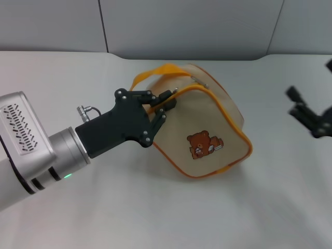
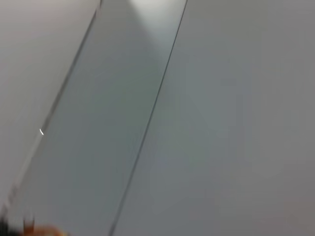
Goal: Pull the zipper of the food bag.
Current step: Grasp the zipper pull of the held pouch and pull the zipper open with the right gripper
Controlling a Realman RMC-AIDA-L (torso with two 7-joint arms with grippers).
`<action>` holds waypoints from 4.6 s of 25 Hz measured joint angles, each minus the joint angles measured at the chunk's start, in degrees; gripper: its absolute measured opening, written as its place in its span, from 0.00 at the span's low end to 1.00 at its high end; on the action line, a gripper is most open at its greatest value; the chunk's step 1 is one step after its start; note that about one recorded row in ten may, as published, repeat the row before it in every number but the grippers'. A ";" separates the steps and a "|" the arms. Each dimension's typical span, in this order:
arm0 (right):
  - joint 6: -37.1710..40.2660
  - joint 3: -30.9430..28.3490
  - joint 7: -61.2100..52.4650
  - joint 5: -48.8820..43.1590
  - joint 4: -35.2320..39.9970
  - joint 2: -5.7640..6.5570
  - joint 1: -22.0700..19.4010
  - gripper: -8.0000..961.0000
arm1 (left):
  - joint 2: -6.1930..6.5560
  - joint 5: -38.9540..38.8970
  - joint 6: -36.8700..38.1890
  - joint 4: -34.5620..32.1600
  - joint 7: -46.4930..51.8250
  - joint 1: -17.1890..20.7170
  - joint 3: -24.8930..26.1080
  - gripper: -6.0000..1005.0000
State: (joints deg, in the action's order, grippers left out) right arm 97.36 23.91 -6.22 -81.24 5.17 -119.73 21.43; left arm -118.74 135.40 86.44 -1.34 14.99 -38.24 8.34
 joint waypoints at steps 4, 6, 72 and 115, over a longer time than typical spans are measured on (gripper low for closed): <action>-2.50 -0.05 14.93 0.17 -8.55 -0.02 2.92 0.87 | 0.11 0.03 0.74 -0.83 -1.33 -0.72 -0.10 0.10; -2.65 -0.35 22.99 0.26 -12.01 -0.03 3.93 0.87 | 0.11 0.04 1.16 -1.14 -1.43 -1.03 -0.23 0.10; -11.19 -5.29 41.43 -5.19 -26.00 -0.07 9.63 0.57 | -0.17 -0.06 -0.92 -1.24 -1.63 -3.51 -0.30 0.07; -3.82 -5.74 48.66 -10.12 -27.43 0.04 -12.41 0.03 | -0.09 -0.05 -3.50 -0.91 -0.75 -5.20 0.03 0.06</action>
State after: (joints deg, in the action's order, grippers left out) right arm 93.53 18.17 42.44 -91.36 -22.26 -119.69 9.02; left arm -118.82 135.35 82.94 -2.24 14.24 -43.44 8.37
